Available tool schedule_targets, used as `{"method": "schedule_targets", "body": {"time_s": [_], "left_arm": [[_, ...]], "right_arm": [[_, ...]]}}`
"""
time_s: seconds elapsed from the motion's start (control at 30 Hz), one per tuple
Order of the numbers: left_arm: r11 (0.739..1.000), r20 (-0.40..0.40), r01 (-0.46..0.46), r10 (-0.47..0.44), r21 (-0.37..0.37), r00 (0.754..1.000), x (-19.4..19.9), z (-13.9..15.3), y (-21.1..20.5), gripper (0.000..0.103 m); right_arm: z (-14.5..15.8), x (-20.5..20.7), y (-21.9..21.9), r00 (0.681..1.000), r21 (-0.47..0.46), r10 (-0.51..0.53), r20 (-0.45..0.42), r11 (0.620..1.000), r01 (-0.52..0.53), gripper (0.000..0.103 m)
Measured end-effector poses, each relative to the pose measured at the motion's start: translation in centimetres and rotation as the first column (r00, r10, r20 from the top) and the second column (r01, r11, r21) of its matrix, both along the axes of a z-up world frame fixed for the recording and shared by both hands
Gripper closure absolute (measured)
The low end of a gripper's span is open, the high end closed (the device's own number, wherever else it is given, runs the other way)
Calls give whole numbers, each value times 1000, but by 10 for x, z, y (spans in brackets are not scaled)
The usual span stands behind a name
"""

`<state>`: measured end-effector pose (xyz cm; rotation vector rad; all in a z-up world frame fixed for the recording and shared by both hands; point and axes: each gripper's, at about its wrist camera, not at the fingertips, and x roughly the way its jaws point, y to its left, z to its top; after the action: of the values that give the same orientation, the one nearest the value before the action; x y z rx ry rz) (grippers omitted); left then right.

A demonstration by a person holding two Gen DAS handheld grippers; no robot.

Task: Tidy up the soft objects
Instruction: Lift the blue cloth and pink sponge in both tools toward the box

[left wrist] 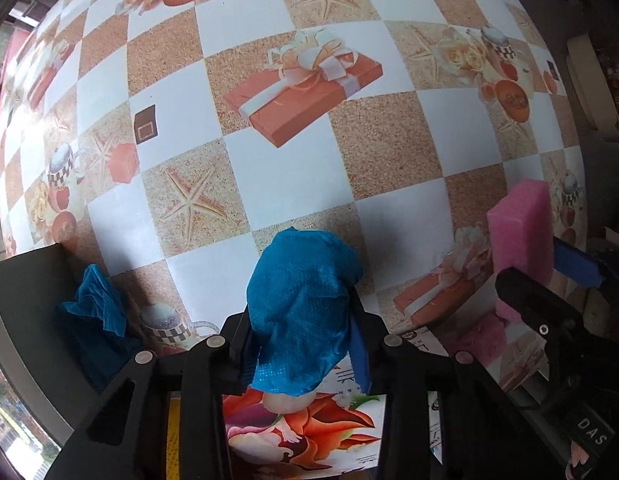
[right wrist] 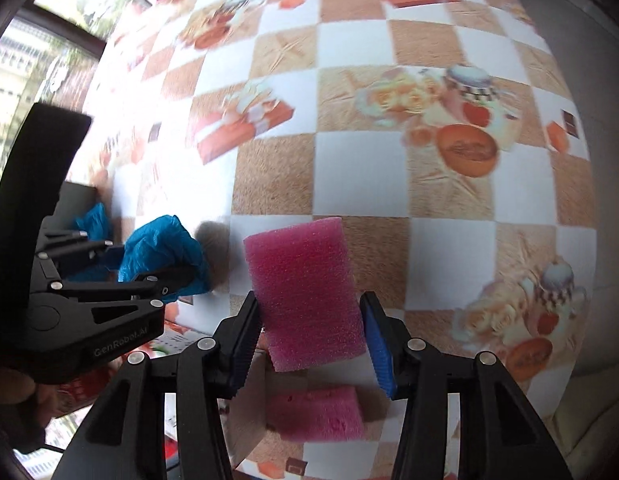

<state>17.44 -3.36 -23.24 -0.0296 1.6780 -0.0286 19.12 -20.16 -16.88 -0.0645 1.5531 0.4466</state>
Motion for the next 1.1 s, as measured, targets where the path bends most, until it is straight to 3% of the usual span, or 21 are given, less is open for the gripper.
{"method": "schedule_targets", "body": {"time_s": [0.3,0.57,0.8,1.1], "left_arm": [[998,125,53,-48,-36,991,-4,61,-14,62],[995,188,82,-69,-63,980,-43,110,-35,62],[989,221,92,-66,-112,973,-78,126,-32,62],[976,232,161,-124,-147,965,-131,133,-32,62]], "right_arm": [[22,-5,-25,995,36,-95,-16,995,96,52],[24,-25,-27,989,30,-144,-20,989,144,52],[30,-46,-40,984,19,-177,-20,984,177,52],[33,-87,-49,969,7,-242,-42,970,243,52]]}}
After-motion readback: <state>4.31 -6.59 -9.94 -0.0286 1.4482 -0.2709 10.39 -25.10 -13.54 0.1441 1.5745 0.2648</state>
